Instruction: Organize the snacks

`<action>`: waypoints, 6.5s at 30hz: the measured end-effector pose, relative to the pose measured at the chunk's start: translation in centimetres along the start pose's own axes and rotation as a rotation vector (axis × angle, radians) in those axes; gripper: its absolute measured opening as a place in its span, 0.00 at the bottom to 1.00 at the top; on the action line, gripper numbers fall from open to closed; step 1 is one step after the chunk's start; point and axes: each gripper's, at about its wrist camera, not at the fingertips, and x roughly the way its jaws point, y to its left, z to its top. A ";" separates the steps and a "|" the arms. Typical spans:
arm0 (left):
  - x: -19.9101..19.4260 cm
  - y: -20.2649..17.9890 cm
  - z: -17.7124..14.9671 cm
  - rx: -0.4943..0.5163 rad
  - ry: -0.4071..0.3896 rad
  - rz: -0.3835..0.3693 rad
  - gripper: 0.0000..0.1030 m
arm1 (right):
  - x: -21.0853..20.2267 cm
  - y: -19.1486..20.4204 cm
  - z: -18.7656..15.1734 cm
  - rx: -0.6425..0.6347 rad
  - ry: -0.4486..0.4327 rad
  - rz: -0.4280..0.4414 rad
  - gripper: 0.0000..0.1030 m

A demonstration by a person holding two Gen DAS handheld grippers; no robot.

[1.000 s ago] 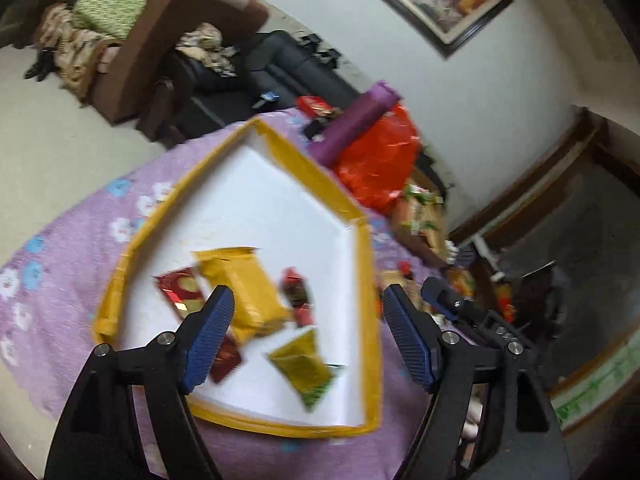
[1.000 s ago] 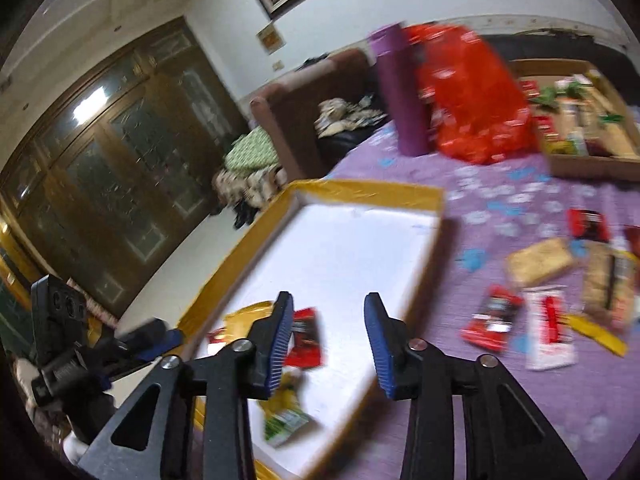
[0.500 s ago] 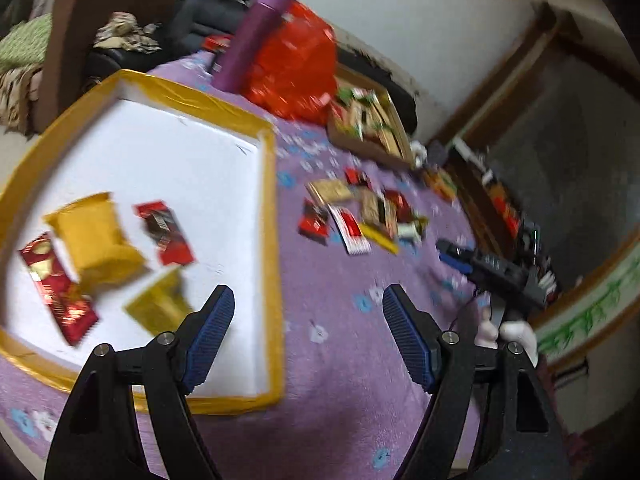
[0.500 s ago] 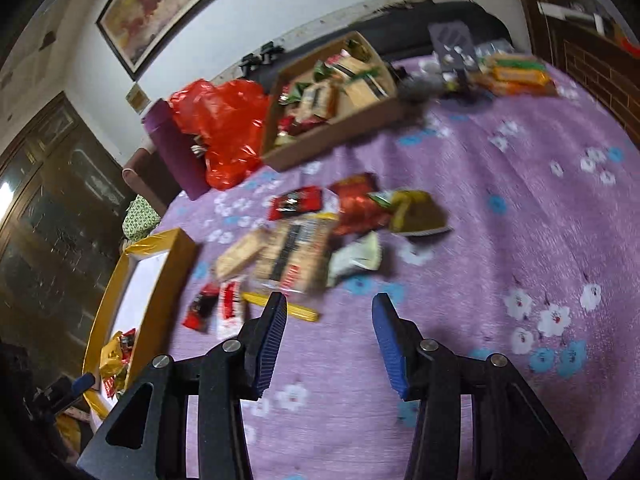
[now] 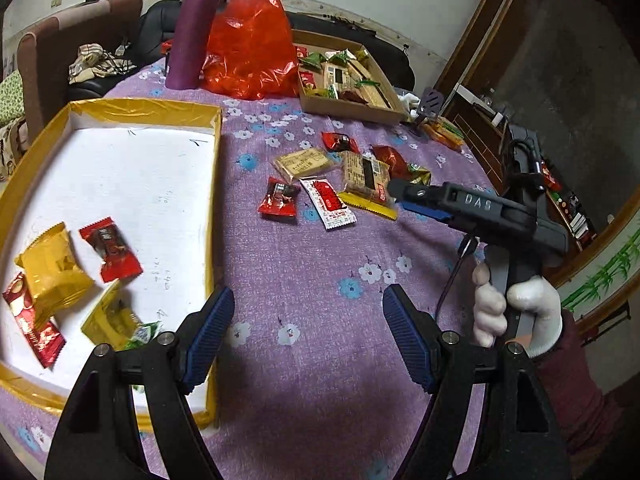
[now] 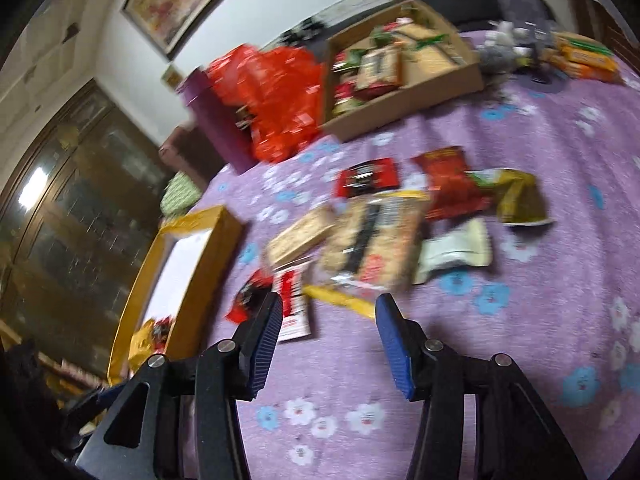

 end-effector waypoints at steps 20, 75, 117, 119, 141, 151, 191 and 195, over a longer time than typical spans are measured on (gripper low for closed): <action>3.9 -0.8 5.7 0.109 -0.002 0.023 0.74 | 6.0 4.7 -1.8 -0.195 0.088 -0.164 0.00; -0.6 19.6 5.6 -0.222 -0.131 0.106 0.25 | 5.6 13.1 1.3 -0.132 -0.049 -0.299 0.18; -26.5 -3.2 8.5 0.068 -0.716 0.031 0.86 | -36.7 8.4 10.5 -0.239 -0.680 -0.472 0.32; -29.0 -5.1 10.1 0.147 -0.786 0.111 0.89 | -41.0 8.7 12.6 -0.224 -0.730 -0.523 0.32; -4.1 -3.4 13.6 0.070 -0.228 -0.058 1.00 | -8.3 -5.8 11.6 -0.015 -0.076 -0.233 0.54; 8.1 -1.5 12.7 -0.020 0.018 -0.077 1.00 | 6.2 -4.9 10.9 -0.095 0.130 -0.309 0.54; 18.4 -4.2 12.1 0.316 0.176 0.160 0.30 | -3.9 -5.7 5.2 0.013 0.016 -0.008 0.26; 15.3 -3.1 11.8 0.241 0.131 0.092 0.30 | -4.3 -4.2 4.8 -0.016 0.015 -0.013 0.26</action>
